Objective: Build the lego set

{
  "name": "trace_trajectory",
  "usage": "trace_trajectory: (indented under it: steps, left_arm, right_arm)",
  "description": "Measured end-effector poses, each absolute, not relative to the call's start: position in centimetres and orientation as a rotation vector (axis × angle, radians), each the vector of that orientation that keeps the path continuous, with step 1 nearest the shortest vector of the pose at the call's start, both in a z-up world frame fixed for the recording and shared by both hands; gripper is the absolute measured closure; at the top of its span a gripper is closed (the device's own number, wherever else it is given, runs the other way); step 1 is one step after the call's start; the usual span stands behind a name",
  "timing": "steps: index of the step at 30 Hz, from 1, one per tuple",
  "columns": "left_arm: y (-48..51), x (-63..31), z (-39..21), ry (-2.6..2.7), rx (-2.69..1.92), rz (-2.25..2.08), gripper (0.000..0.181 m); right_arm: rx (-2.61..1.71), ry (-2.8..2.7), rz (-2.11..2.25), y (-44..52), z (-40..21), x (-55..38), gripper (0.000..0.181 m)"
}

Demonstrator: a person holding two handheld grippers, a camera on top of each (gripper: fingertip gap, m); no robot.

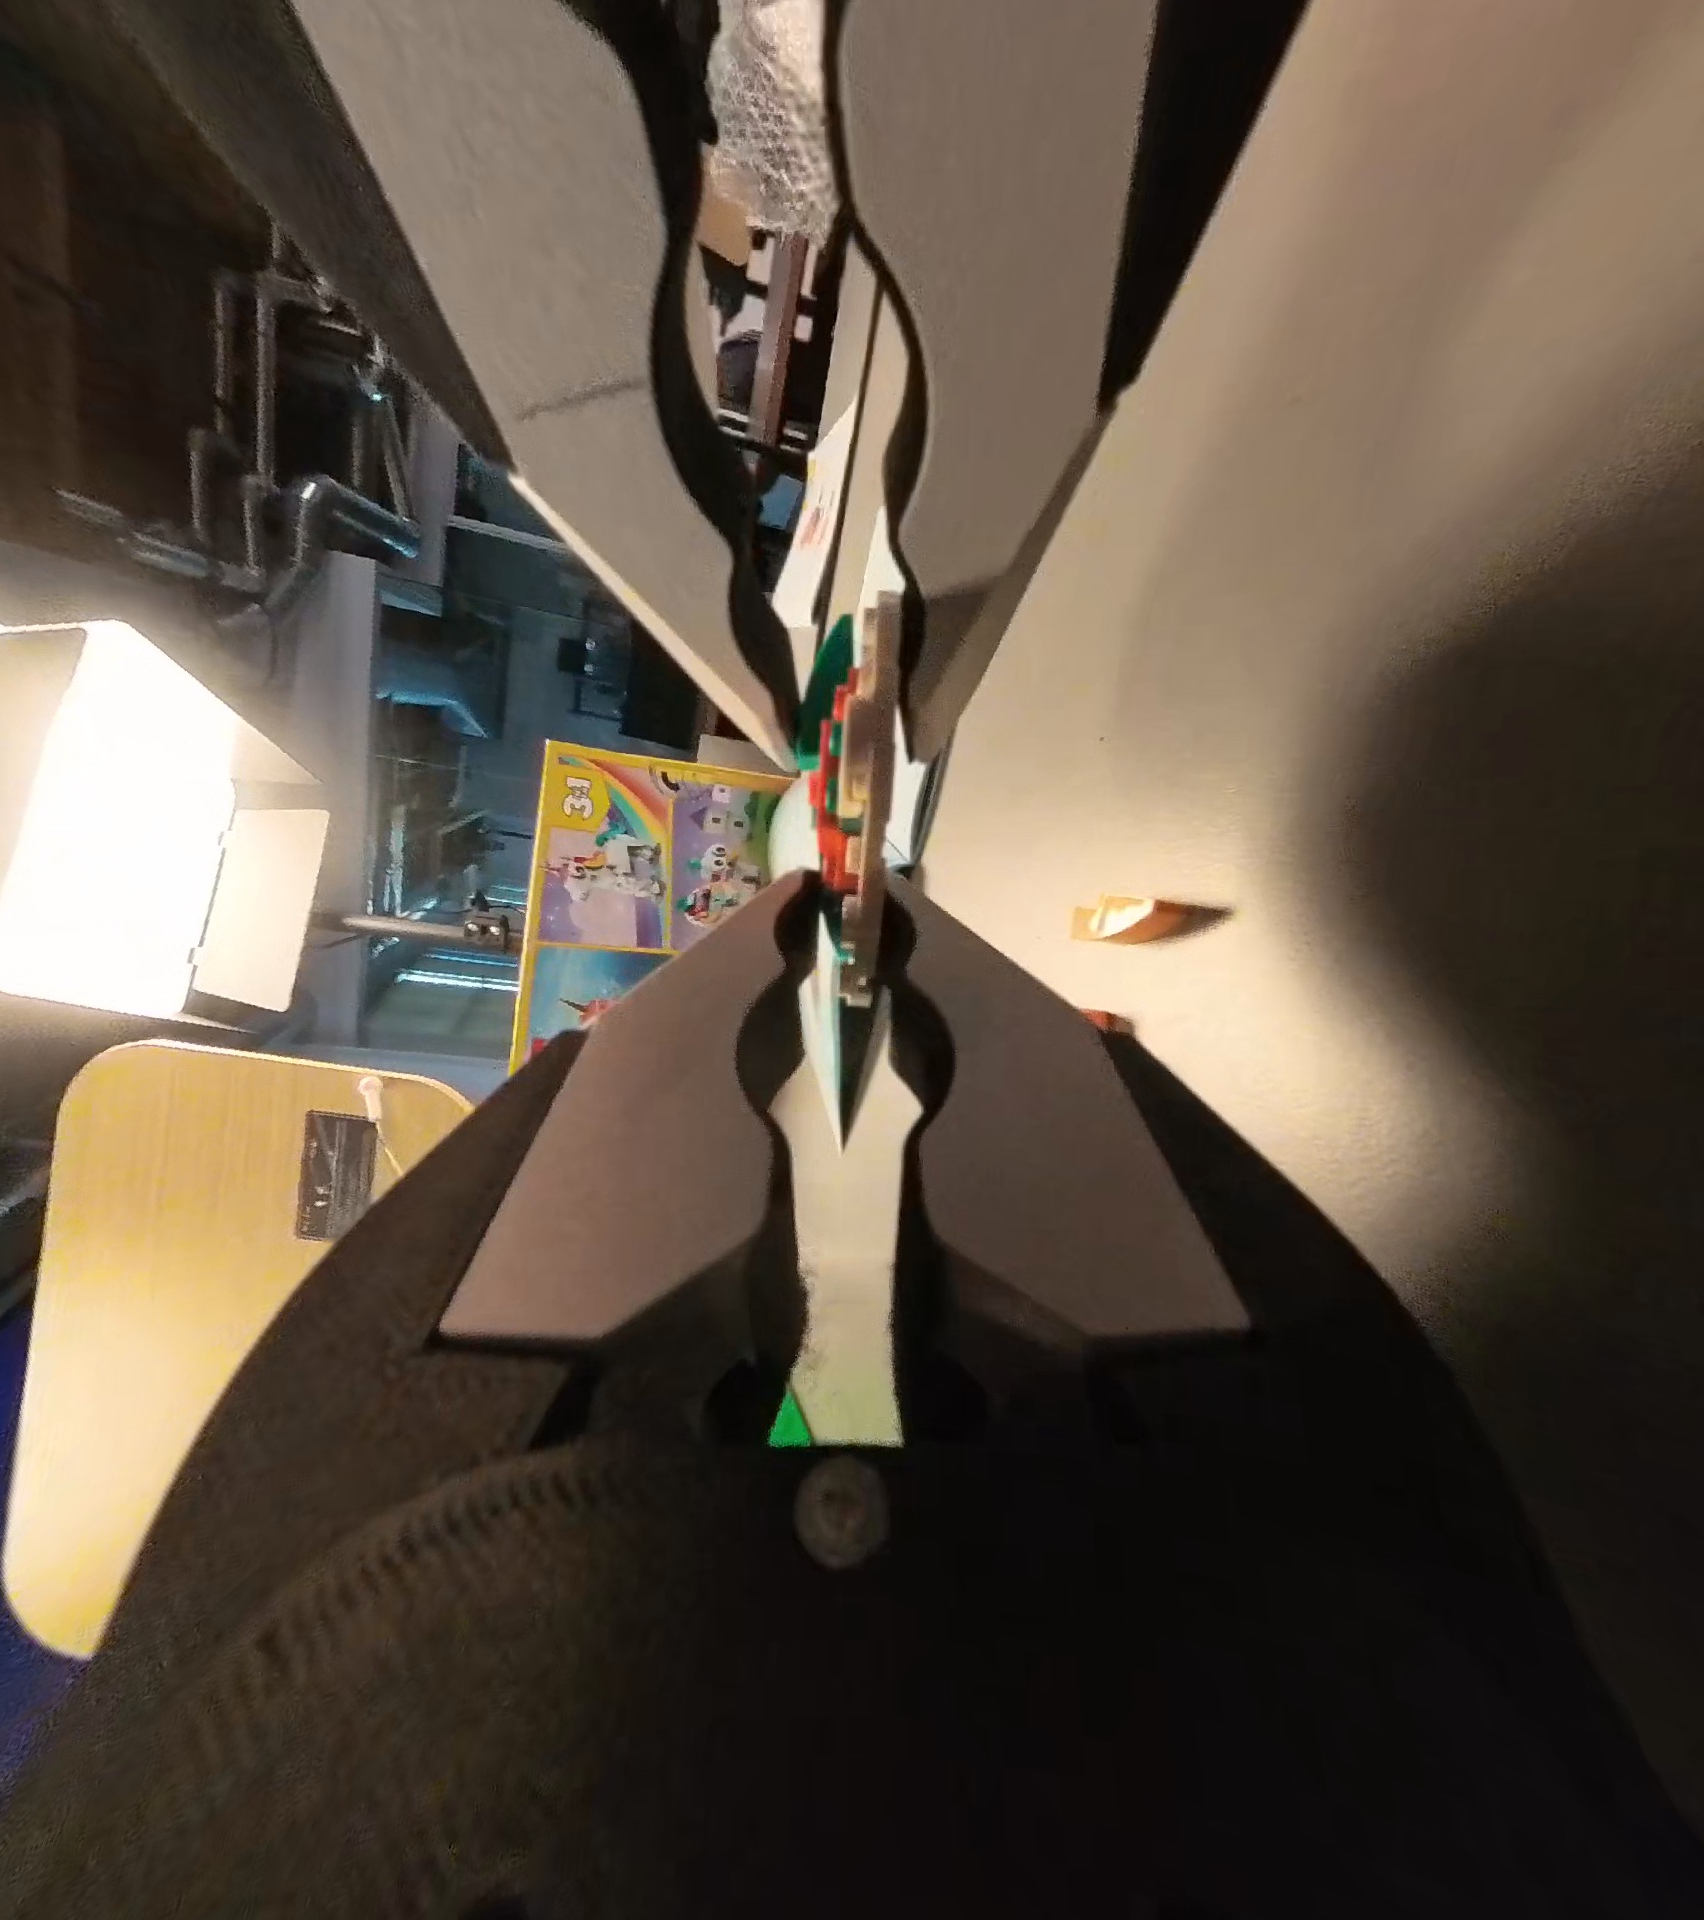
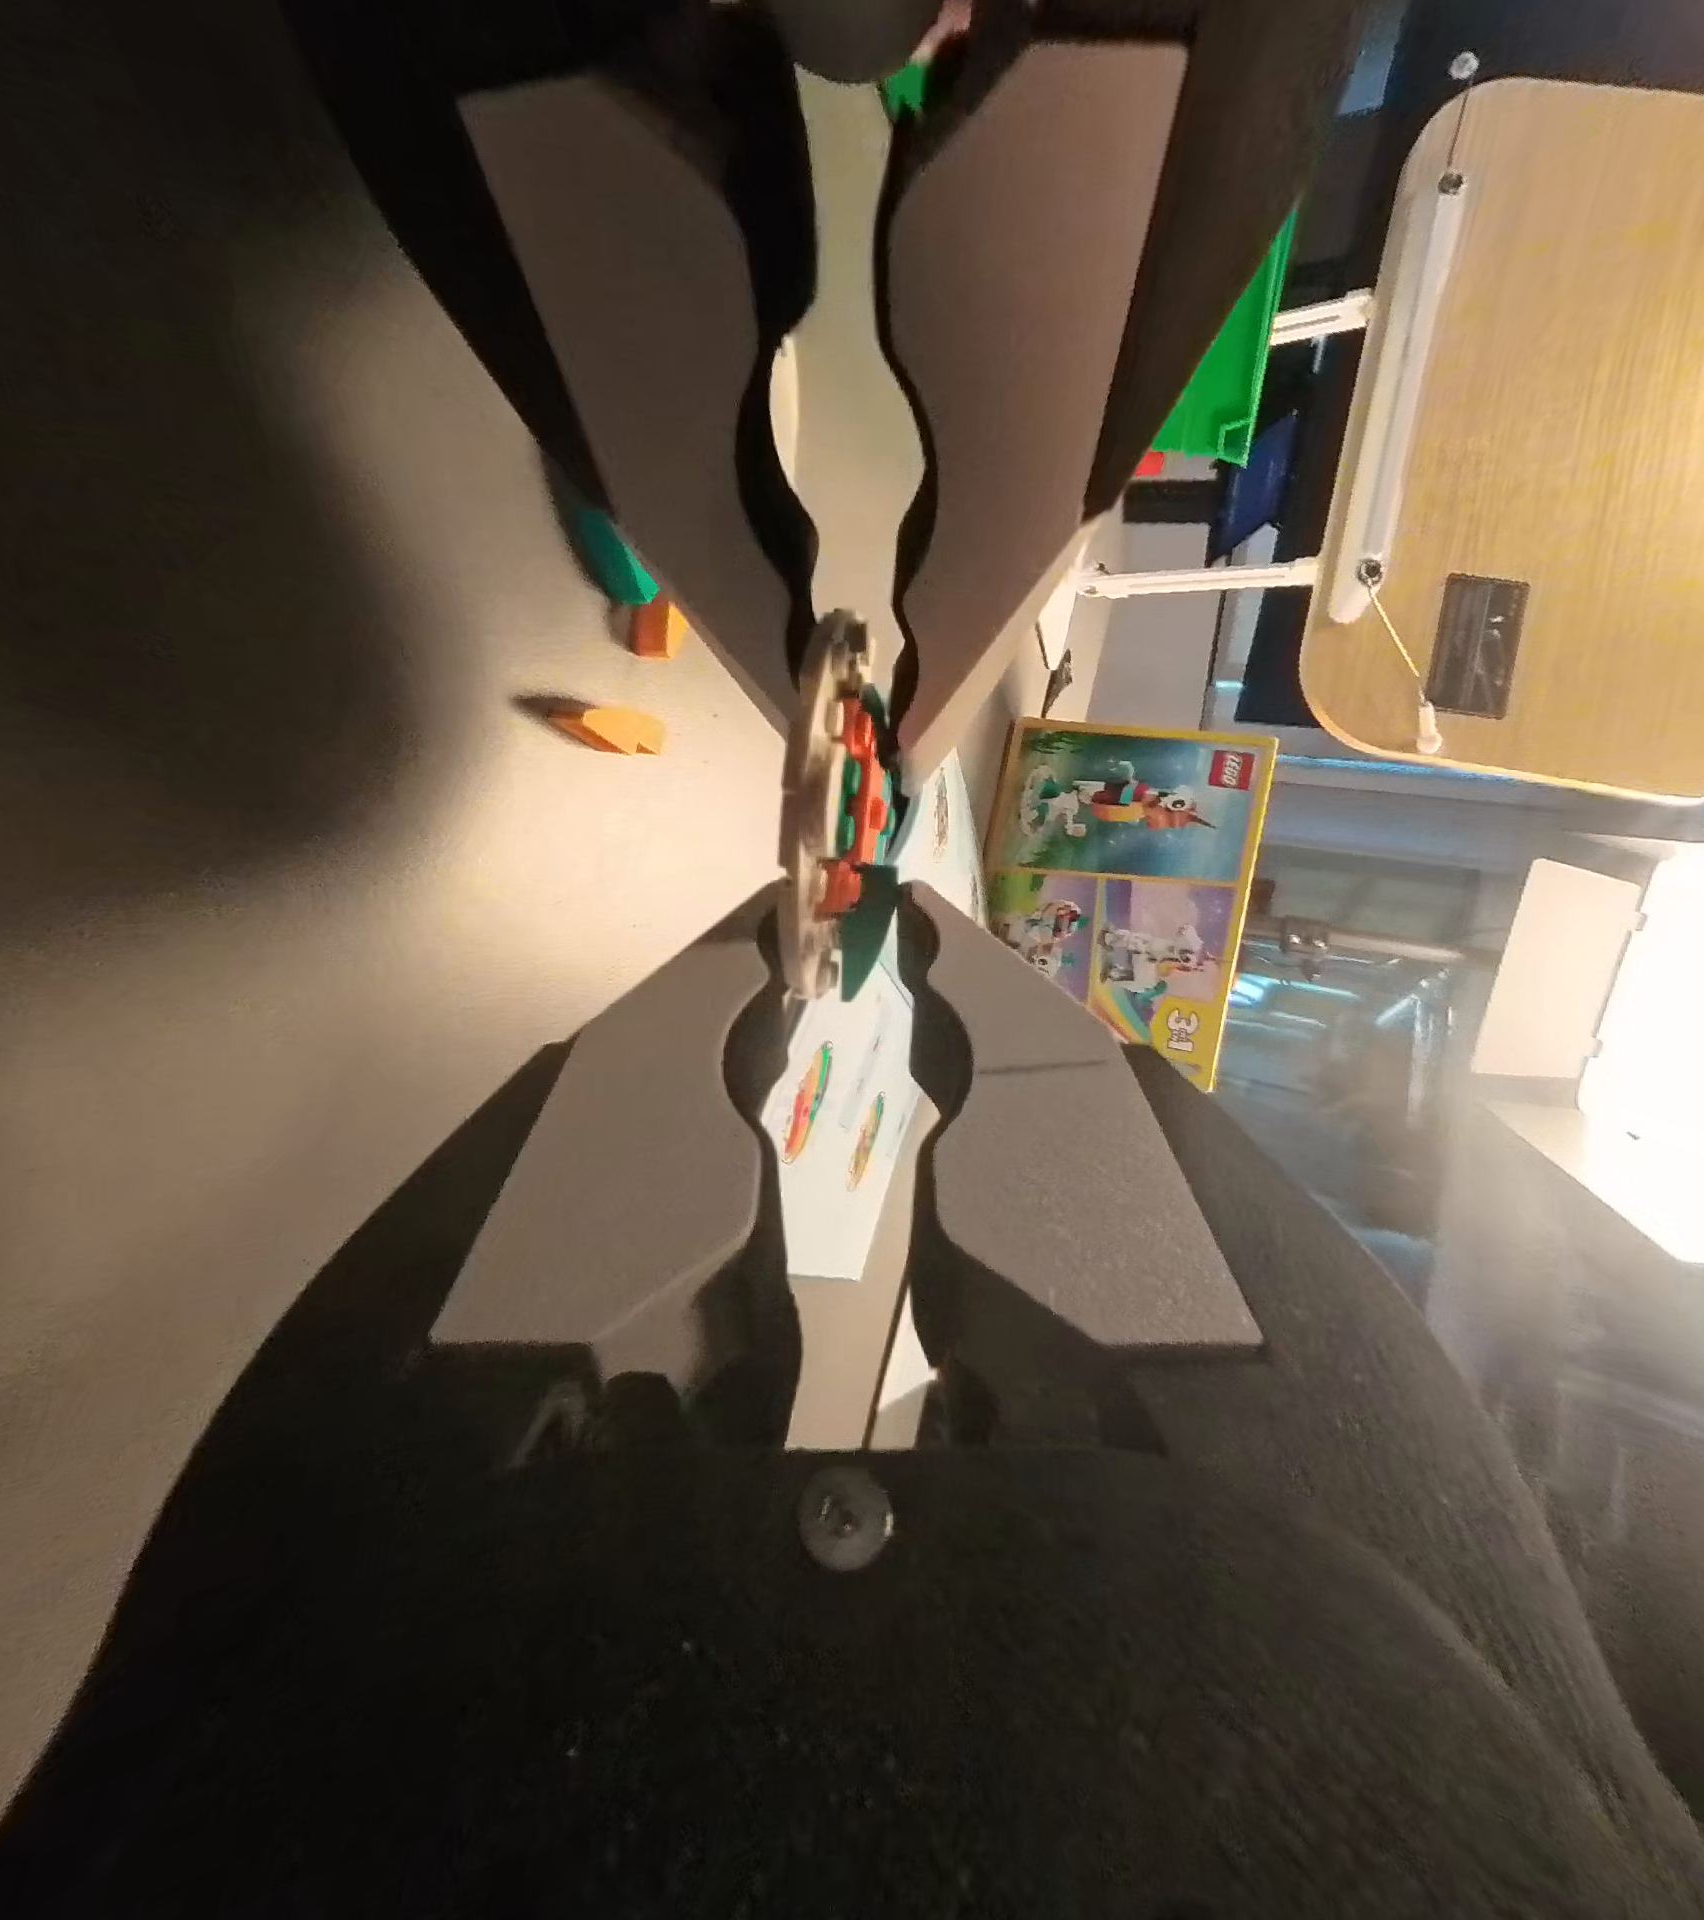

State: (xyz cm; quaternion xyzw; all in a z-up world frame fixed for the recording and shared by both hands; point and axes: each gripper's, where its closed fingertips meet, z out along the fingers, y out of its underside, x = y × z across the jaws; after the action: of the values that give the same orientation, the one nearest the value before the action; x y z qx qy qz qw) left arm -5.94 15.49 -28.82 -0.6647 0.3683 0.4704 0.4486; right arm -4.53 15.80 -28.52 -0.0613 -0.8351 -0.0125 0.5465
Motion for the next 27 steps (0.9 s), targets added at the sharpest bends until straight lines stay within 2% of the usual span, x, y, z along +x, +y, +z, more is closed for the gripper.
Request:
trace_trajectory:
  steps: [15, 19, 20, 21, 22, 23, 27]
  left_arm:
    - [15.5, -5.6, -29.4, 0.890, -1.710, 1.061, 0.173]
    - [15.5, -5.6, -29.6, 0.886, -1.727, 1.042, 0.173]
    - [15.6, -5.6, -29.4, 0.875, -1.724, 1.036, 0.173]
    - [15.6, -5.6, -29.3, 0.870, -1.723, 1.034, 0.173]
    - [15.6, -5.7, -29.3, 0.869, -1.723, 1.037, 0.173]
    - [15.5, -5.7, -29.4, 0.870, -1.725, 1.037, 0.173]
    - [15.5, -5.4, -29.5, 0.864, -1.737, 0.988, 0.173]
  right_arm:
    - [-0.175, -1.958, -0.098, 16.1, -28.5, -4.5, 0.171]
    - [-0.283, -1.992, 0.032, 16.1, -29.0, -4.6, 0.170]
    - [-0.357, -2.007, 0.117, 16.0, -29.0, -4.5, 0.168]
    - [-0.439, -2.030, 0.181, 16.2, -29.2, -4.4, 0.157]
    - [-0.513, -2.035, 0.225, 16.5, -29.1, -4.4, 0.137]
    - [-0.556, -2.037, 0.255, 16.8, -29.0, -4.3, 0.132]
    - [-0.529, -2.059, 0.287, 16.7, -29.1, -3.9, 0.141]
